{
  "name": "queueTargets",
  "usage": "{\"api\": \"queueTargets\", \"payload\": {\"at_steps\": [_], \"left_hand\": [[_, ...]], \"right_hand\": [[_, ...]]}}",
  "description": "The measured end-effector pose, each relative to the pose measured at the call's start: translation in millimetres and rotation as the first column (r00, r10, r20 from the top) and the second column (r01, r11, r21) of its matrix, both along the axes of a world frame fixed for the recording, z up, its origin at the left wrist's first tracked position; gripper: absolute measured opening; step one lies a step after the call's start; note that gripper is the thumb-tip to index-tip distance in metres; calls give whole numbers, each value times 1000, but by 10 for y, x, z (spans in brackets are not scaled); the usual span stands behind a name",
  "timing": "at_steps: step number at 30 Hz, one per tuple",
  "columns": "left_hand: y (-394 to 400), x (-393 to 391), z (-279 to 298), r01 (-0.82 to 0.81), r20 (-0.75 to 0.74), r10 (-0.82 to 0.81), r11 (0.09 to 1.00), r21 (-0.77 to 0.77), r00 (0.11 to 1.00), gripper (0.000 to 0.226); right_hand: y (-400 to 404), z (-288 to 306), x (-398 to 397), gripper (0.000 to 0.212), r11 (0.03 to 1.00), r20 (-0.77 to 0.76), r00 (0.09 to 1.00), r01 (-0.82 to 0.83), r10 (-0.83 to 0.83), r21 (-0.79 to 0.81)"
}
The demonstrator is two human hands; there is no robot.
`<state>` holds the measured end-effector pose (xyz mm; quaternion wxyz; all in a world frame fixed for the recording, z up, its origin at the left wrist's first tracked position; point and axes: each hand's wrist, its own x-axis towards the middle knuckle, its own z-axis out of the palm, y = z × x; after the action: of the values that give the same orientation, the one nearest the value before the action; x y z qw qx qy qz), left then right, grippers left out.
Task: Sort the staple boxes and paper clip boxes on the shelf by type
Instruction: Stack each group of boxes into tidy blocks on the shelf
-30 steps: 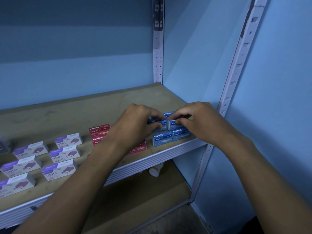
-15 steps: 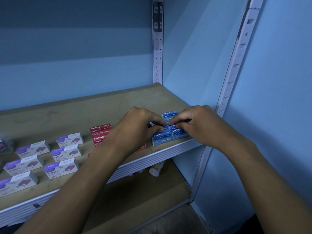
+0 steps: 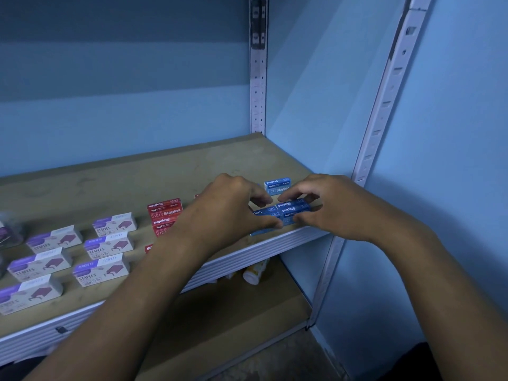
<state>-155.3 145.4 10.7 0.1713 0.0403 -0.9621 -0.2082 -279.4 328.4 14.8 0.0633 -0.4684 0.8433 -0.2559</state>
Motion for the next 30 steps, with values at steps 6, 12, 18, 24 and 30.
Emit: {"api": "queueTargets", "payload": {"at_steps": [6, 12, 18, 24, 30], "left_hand": [[27, -11, 8, -16, 12, 16, 999, -28, 1000, 34], [35, -34, 10, -20, 20, 20, 1000, -16, 1000, 33], [44, -41, 3, -18, 18, 19, 999, -50, 1000, 31], [36, -26, -16, -17, 3, 17, 998, -62, 1000, 41], [2, -33, 14, -79, -171, 62, 992, -96, 983, 46]], "right_hand": [[-10, -17, -38, 36, 999, 20, 999, 31, -31, -10], [-43, -27, -55, 36, 999, -10, 999, 48, -48, 9], [-53, -37, -54, 36, 998, -29, 998, 57, -57, 10], [-11, -8, -32, 35, 999, -3, 999, 34, -34, -1], [15, 68, -66, 34, 984, -55, 994, 79, -89, -162]]}}
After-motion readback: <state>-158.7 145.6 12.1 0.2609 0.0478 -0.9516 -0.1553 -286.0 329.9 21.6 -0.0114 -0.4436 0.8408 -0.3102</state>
